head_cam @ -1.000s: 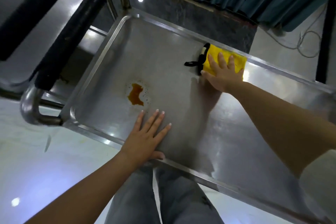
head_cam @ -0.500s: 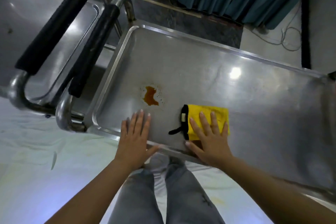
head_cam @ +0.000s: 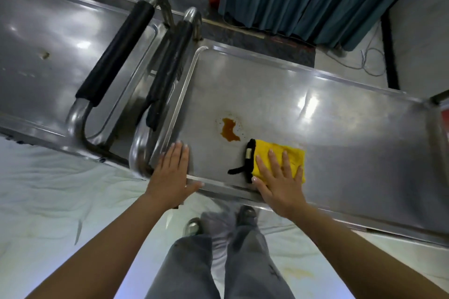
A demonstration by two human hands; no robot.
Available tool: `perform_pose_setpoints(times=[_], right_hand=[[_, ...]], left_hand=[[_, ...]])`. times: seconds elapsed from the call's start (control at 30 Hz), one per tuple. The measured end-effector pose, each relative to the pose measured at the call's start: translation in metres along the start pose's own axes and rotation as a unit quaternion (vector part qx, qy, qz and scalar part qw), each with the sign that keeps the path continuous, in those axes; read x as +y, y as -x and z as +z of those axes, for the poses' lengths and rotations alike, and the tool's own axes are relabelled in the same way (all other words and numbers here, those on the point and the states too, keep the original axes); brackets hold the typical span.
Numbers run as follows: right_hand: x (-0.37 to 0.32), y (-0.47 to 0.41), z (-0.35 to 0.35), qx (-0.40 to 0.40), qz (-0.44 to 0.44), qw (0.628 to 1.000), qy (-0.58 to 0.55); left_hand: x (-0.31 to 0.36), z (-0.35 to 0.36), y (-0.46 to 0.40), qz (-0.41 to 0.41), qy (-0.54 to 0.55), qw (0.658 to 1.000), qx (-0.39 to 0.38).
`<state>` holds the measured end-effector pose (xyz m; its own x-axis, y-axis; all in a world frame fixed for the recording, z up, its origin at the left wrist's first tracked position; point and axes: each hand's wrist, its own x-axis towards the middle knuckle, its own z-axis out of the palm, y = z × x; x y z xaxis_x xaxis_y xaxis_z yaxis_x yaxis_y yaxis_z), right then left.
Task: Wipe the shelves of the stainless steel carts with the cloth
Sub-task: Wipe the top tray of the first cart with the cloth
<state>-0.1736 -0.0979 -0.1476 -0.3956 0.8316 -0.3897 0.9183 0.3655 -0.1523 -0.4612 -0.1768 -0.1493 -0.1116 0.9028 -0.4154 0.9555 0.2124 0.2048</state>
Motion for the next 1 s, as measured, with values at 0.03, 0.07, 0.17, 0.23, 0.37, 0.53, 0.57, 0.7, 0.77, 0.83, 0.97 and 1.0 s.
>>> perform_pose_setpoints(times=[0.03,0.07,0.17,0.23,0.37,0.53,0.57,0.7,0.77,0.83,0.97,1.0], right_hand=[[-0.005,0.014,0.006,-0.007,-0.019,1.000,0.008],[-0.010,0.025,0.011,-0.013,-0.034,0.999,0.014],[-0.017,0.033,0.016,-0.029,-0.036,0.999,0.020],[-0.016,0.021,0.009,-0.043,-0.034,0.998,0.036],[-0.018,-0.020,-0.010,-0.050,-0.020,0.998,0.045],[-0.046,-0.053,-0.020,-0.040,0.043,0.998,0.001],[-0.048,-0.047,-0.018,-0.040,0.033,0.999,0.006],[-0.048,0.006,0.000,-0.053,-0.072,0.994,0.060],[-0.051,0.018,0.005,-0.065,-0.098,0.990,0.080],[-0.053,0.011,0.001,-0.074,-0.103,0.988,0.092],[-0.050,-0.023,-0.016,-0.084,-0.154,0.976,0.131],[-0.050,-0.035,-0.021,-0.088,-0.159,0.974,0.133]], left_hand=[[-0.001,-0.005,-0.007,0.001,-0.012,1.000,-0.011],[-0.002,-0.010,-0.015,0.000,-0.023,0.999,-0.025],[0.002,-0.014,-0.034,-0.007,-0.059,0.996,-0.072],[0.004,-0.013,-0.037,-0.012,-0.070,0.993,-0.092],[0.000,-0.010,-0.035,-0.009,-0.060,0.994,-0.089],[-0.001,-0.009,-0.036,0.002,-0.075,0.995,-0.072],[-0.001,-0.009,-0.036,0.014,-0.084,0.994,-0.062],[0.000,-0.018,-0.044,0.028,-0.107,0.993,-0.049],[-0.001,-0.023,-0.047,0.022,-0.098,0.992,-0.070],[-0.002,-0.025,-0.047,0.020,-0.101,0.992,-0.080],[0.002,-0.028,-0.047,0.011,-0.111,0.990,-0.091],[0.003,-0.029,-0.047,0.007,-0.118,0.989,-0.093]])
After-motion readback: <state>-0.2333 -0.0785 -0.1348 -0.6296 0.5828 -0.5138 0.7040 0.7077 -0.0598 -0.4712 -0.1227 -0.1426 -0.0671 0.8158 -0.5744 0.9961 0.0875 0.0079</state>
